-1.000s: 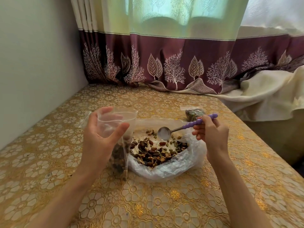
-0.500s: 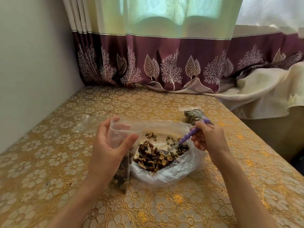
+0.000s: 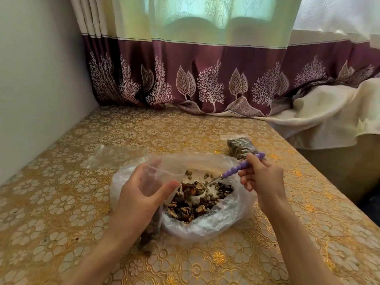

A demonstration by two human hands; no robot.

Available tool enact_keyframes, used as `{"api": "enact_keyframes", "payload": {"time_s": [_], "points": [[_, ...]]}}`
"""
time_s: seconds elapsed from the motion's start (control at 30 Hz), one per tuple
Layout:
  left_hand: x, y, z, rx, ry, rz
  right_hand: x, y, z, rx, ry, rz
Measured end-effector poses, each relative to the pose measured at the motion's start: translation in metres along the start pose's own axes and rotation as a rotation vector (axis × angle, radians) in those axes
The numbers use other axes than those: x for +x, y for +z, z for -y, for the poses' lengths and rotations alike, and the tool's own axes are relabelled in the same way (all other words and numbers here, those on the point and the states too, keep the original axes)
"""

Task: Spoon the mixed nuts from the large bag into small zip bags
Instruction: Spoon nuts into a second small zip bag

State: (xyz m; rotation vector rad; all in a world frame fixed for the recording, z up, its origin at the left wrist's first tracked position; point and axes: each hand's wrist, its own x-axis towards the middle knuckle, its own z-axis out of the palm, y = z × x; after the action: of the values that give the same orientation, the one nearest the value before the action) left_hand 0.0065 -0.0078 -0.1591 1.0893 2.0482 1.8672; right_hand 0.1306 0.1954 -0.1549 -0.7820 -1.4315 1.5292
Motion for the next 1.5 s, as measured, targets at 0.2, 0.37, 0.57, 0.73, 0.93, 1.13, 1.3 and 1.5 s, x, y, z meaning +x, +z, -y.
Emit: {"api": "enact_keyframes", "payload": {"time_s": [0.2,0.37,0.57,0.73,0.93,1.13,1.3,1.5], "points": [[-0.002,0.006,0.003,0.049,0.009,0.004,-0.006,0.004,0.003,0.127,-0.08,-0.041],[-0.002,0.003,0.004,0.074,-0.023,-0.003,-0.013,0.013,0.008,0.229,-0.135,-0.107],[0.001,0.002,0.011,0.099,-0.077,-0.009,-0.023,0.024,0.007,0.326,-0.149,-0.077],[0.003,0.001,0.015,0.078,-0.099,-0.01,-0.034,0.035,0.004,0.338,-0.155,0.055],[0.004,-0.002,0.011,0.039,-0.062,-0.056,-0.05,0.047,0.009,0.304,-0.288,0.199],[0.003,-0.007,0.008,0.048,-0.054,-0.035,-0.05,0.05,0.014,0.295,-0.285,0.209],[0.004,-0.009,0.006,0.044,-0.063,-0.029,-0.049,0.048,0.024,0.305,-0.289,0.18],[0.001,-0.02,-0.003,-0.002,-0.03,0.021,-0.044,0.035,0.033,0.404,-0.216,0.017]]}}
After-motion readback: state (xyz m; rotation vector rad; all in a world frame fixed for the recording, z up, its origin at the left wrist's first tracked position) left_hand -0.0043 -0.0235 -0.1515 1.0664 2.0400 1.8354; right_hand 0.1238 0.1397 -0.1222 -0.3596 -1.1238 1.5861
